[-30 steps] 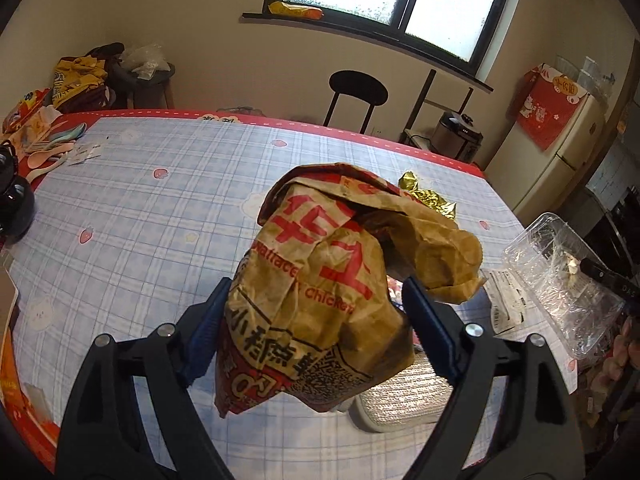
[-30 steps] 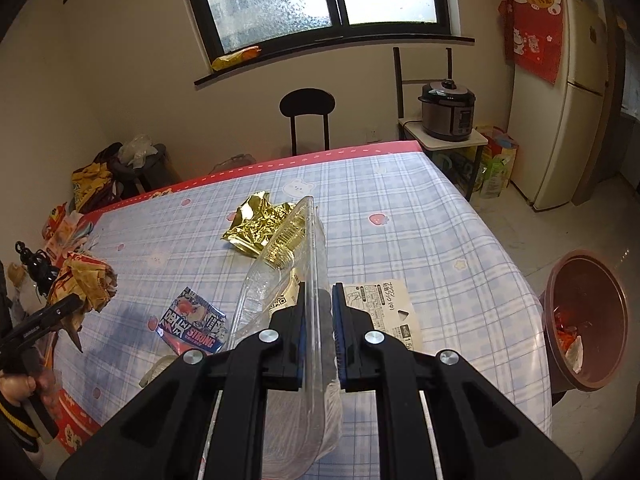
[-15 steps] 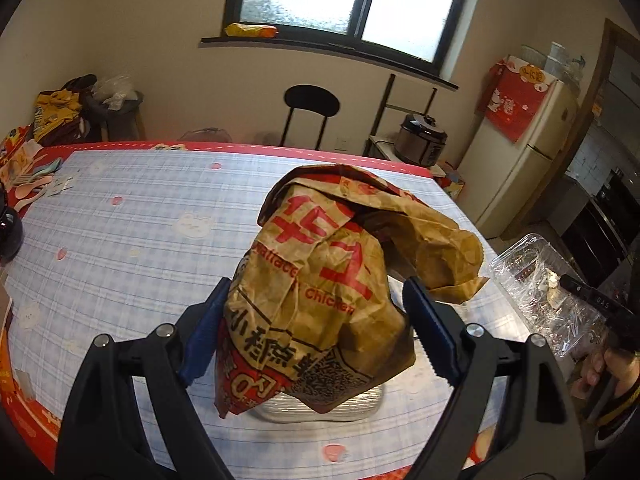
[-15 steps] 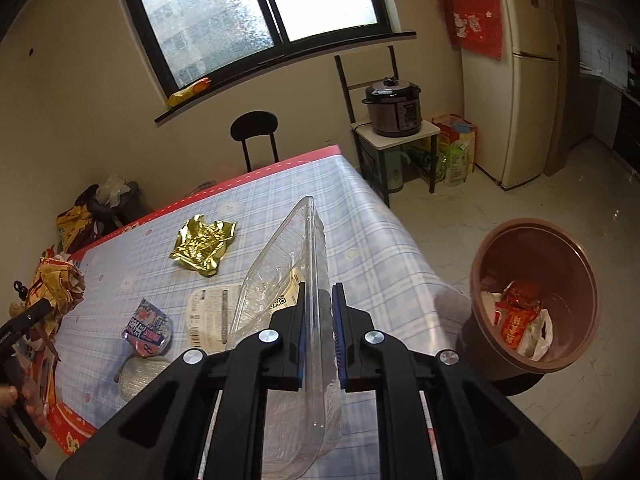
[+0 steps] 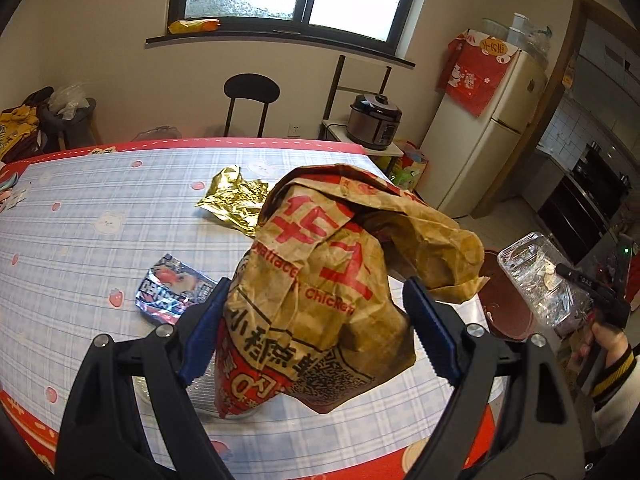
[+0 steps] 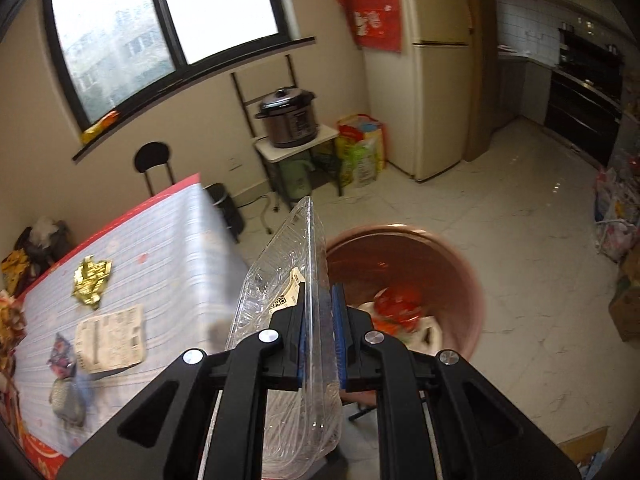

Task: Collect trash
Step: 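Carry the clear container with the right tool and drop it into the bin, then carry the brown paper bag with the left tool and drop it into the bin, then grasp the white printed card with the right tool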

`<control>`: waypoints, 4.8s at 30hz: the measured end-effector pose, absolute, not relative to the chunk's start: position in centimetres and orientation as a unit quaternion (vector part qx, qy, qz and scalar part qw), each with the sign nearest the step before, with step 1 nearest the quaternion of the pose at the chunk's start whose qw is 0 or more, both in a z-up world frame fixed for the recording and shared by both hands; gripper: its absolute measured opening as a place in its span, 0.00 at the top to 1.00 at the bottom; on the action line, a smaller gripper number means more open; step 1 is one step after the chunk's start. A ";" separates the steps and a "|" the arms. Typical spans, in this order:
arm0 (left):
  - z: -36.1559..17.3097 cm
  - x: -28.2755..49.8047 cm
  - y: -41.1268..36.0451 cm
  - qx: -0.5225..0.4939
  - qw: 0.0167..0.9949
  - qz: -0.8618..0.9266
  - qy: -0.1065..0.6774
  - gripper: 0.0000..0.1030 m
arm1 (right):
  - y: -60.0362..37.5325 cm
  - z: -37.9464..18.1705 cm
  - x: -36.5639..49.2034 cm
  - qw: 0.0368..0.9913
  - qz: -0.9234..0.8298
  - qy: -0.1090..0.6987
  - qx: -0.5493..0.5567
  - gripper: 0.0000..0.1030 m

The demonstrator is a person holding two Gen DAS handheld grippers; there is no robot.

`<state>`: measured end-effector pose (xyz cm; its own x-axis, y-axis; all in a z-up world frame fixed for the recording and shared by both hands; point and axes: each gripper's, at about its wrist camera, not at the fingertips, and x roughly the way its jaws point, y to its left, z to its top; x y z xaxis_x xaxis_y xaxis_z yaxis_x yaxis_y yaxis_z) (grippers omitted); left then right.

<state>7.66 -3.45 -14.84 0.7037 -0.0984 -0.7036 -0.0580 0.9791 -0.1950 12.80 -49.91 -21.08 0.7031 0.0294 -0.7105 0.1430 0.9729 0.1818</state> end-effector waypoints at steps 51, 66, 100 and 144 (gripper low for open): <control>-17.3 23.1 -37.9 0.045 0.873 -0.286 0.392 0.12 | -66.5 -17.1 -3.6 0.899 -0.225 0.332 0.176 0.05; -15.5 23.8 -37.3 0.021 0.889 -0.280 0.363 0.06 | -66.3 -17.1 -4.9 0.902 -0.219 0.329 0.174 0.05; -15.1 3.6 14.7 -0.148 0.901 0.141 0.382 0.06 | -31.9 -16.0 10.8 0.912 0.117 0.390 0.059 0.05; -26.7 4.4 29.2 -0.239 0.860 0.059 0.446 0.06 | -5.0 -32.4 17.9 0.846 0.012 0.517 -0.126 0.28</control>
